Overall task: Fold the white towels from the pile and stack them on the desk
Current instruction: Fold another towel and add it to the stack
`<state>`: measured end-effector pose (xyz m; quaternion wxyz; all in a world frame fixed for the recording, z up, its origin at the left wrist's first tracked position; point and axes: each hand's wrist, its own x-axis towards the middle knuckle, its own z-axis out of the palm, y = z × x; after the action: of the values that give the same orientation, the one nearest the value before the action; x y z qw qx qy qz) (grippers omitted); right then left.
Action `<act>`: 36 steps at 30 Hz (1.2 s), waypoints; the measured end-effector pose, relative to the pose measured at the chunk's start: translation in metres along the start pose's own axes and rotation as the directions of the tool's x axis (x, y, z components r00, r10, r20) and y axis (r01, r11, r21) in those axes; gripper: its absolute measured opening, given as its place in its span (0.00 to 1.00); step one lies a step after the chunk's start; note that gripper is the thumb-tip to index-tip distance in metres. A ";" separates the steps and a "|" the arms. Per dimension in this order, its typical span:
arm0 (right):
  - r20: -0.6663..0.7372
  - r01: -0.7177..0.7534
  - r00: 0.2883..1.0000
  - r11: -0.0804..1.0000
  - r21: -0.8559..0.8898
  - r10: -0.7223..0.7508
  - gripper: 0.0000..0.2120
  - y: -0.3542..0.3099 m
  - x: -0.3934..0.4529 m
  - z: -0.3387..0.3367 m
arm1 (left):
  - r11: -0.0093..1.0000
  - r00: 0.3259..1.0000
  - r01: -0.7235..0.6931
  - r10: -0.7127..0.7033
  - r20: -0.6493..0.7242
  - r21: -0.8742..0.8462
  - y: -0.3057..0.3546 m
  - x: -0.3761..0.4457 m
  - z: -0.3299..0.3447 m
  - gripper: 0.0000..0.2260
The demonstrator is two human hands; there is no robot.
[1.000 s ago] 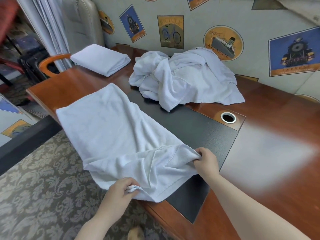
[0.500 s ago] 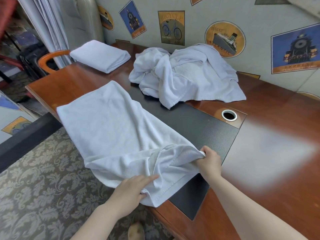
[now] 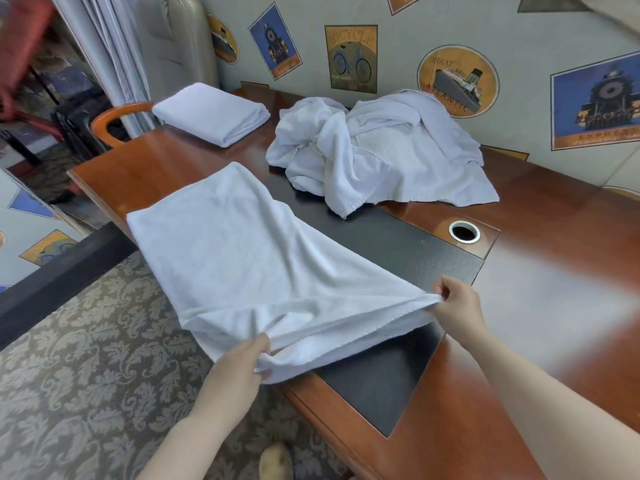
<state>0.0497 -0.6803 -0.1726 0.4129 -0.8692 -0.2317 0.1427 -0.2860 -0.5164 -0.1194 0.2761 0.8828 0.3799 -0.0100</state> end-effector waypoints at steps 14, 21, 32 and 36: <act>0.465 0.344 0.810 0.932 0.117 -0.358 0.21 -0.072 0.013 -0.076 | 0.994 0.959 -0.080 0.057 -0.278 -0.071 0.002 -0.027 -0.084 0.14; 0.506 0.304 0.764 0.915 0.266 -0.401 0.10 -0.174 0.016 -0.141 | 0.982 0.915 -0.171 0.188 -0.357 0.078 0.034 -0.014 -0.194 0.08; 0.363 0.183 0.846 0.853 0.489 -0.390 0.08 -0.346 0.013 -0.228 | 0.932 0.779 -0.348 0.348 -0.521 0.103 0.092 -0.003 -0.376 0.08; 0.136 0.394 0.872 0.838 0.377 -0.471 0.07 -0.400 -0.009 -0.244 | 0.910 0.748 -0.394 0.398 -0.531 0.127 0.104 -0.003 -0.430 0.04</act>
<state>0.0348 -0.6233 0.2921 0.5481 -0.6883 -0.4400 0.1794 -0.3002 -0.3641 0.2956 0.1491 0.9096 0.2468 0.2990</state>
